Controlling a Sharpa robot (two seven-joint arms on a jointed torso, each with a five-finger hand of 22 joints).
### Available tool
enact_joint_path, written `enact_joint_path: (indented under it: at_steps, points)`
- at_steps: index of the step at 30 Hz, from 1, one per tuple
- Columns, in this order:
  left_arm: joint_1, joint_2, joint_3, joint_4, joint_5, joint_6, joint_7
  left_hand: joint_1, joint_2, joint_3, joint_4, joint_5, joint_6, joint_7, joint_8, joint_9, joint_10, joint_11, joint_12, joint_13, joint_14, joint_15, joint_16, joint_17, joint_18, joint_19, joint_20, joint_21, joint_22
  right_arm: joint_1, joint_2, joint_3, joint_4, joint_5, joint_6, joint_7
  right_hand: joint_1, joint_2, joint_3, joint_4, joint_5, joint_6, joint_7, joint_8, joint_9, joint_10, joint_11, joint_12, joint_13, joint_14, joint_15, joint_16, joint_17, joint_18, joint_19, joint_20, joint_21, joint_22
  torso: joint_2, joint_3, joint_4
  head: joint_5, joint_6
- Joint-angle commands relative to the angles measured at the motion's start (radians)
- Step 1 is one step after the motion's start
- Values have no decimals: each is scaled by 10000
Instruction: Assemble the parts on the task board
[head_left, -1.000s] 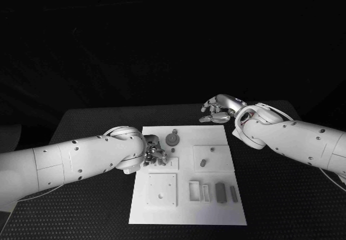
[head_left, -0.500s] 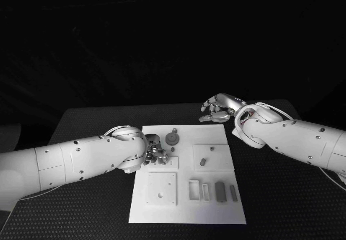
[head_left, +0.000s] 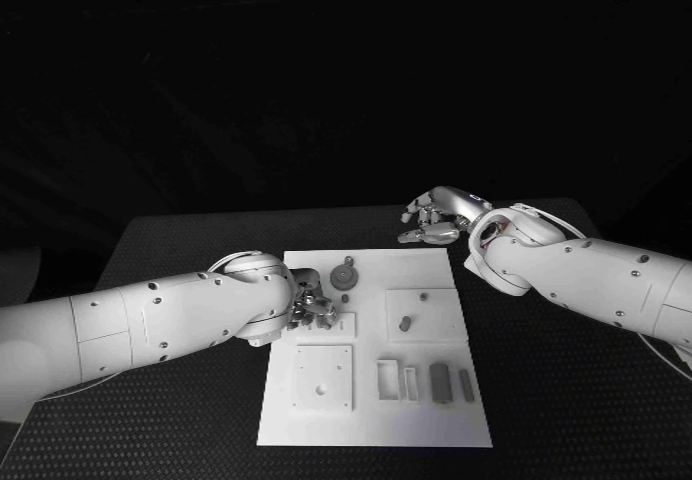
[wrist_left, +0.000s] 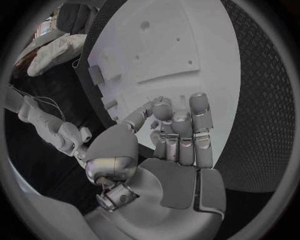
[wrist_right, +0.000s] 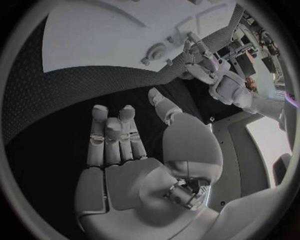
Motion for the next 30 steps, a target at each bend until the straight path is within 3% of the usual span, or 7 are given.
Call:
enact_joint_path:
  at_steps: [1, 11, 30]
  points:
    - [-157, 143, -78, 63, 37, 168, 334, -181, -27, -31, 123, -73, 1416, -700, -36, 14, -97, -155, 54, -23, -196, -153, 77, -61, 151, 42, -191, 67, 208, -1, 2, 5, 0, -15, 131, 100, -33, 96, -58, 7, 34, -215, 298, 31, -17, -29, 2, 50, -14, 24, -55, 13, -15, 136, 26, -61, -36, 140, -1, 0, 5, -17, -2]
    - [-157, 113, -77, 60, 47, 181, 359, -557, -274, -185, 400, -152, 1430, -703, -94, 50, -127, -159, 112, -90, -252, -169, 206, -258, 153, 14, -209, 73, 198, -2, 5, 5, -8, -15, 143, 104, -38, 97, -61, 6, 34, -217, 299, 30, -19, -30, 3, 52, -19, 23, -54, 13, -17, 136, 25, -60, -38, 140, 0, -3, 8, -32, -2]
    - [-159, 65, -75, 45, 48, 107, 386, -856, -257, -294, 622, -168, 1496, -728, -114, 89, -110, -183, 192, -127, -268, -180, 356, -402, 159, 11, -225, 96, 203, -3, 16, 5, -28, -19, 164, 112, -47, 101, -65, 7, 34, -218, 300, 31, -22, -32, 4, 55, -27, 22, -52, 13, -18, 136, 24, -58, -41, 139, 2, -2, 6, -36, -11]
